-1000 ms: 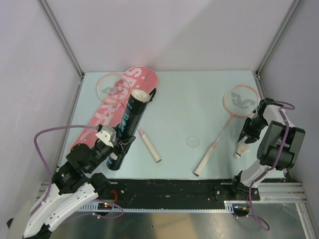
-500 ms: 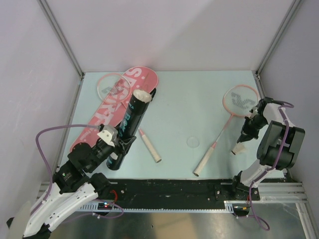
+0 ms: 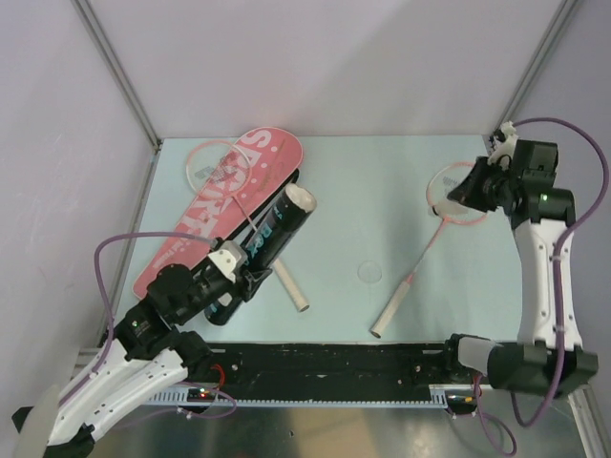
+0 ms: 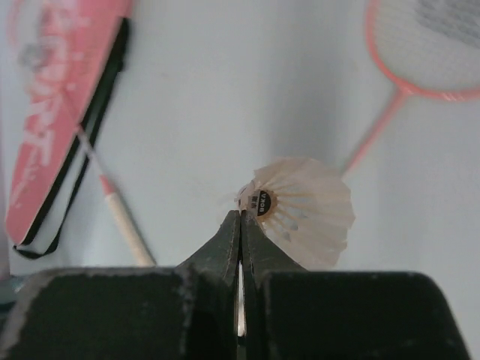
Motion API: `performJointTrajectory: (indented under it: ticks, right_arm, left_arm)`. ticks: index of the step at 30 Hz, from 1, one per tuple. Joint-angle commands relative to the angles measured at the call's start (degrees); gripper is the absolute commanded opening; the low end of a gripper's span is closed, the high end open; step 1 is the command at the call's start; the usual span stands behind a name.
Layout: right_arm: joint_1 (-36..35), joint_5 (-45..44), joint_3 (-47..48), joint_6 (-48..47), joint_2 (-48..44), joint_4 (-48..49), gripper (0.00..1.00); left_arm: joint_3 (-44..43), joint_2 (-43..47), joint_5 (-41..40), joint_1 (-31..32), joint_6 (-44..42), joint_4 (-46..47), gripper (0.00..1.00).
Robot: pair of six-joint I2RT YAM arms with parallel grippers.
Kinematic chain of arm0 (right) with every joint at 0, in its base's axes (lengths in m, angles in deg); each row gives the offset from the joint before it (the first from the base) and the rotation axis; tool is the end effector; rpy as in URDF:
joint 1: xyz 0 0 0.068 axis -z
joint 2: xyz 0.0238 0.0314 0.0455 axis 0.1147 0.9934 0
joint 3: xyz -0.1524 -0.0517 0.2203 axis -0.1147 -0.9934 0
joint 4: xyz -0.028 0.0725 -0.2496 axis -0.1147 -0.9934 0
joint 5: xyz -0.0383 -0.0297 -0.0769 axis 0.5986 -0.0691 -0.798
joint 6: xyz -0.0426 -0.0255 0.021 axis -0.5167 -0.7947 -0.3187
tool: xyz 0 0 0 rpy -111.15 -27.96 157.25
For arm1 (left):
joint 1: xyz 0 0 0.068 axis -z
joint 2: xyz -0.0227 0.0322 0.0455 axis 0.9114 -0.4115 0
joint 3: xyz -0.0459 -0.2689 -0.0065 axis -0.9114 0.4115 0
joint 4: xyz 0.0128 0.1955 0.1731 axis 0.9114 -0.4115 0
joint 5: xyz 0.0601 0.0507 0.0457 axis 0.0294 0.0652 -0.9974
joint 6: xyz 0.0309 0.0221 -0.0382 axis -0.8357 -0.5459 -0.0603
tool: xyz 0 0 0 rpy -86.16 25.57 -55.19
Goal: Pack up the badminton gear
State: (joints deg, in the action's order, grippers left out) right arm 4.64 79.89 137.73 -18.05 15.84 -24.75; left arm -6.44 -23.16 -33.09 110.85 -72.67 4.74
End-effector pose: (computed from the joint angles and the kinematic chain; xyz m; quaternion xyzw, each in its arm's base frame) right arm 0.2437 -0.0349 0.3896 0.0948 0.9076 0.1703 0.3717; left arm 0.0770 -0.0769 0.3094 0.3229 0.6814 -0.2159 0.6204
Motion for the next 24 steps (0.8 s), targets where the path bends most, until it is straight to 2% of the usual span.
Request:
performJointTrajectory:
  ticks: [1, 6, 11, 20, 24]
  right_arm:
    - [-8.7, 2.6, 0.9, 6.2, -8.1, 11.0, 0.00]
    - [-22.3, -1.9, 0.3, 7.7, -15.2, 20.2, 0.00]
    - [-32.1, -4.1, -1.7, 7.6, -21.7, 27.0, 0.00]
    - [-40.6, 0.3, -7.4, 9.5, -26.6, 30.6, 0.00]
    - [-45.2, -1.7, -9.3, 10.3, -27.6, 31.7, 0.00]
  left_arm:
    - [-1.1, -0.3, 7.4, 0.2, -6.6, 3.4, 0.00]
    - [-0.9, -1.4, 12.7, 0.2, -12.3, 2.6, 0.00]
    - [-2.0, -5.8, 14.0, 0.2, -16.1, 0.6, 0.00]
    - [-6.3, -10.4, 14.6, 0.2, -18.0, -1.0, 0.00]
    - [-6.6, -9.9, 16.8, 0.2, -18.2, -0.9, 0.00]
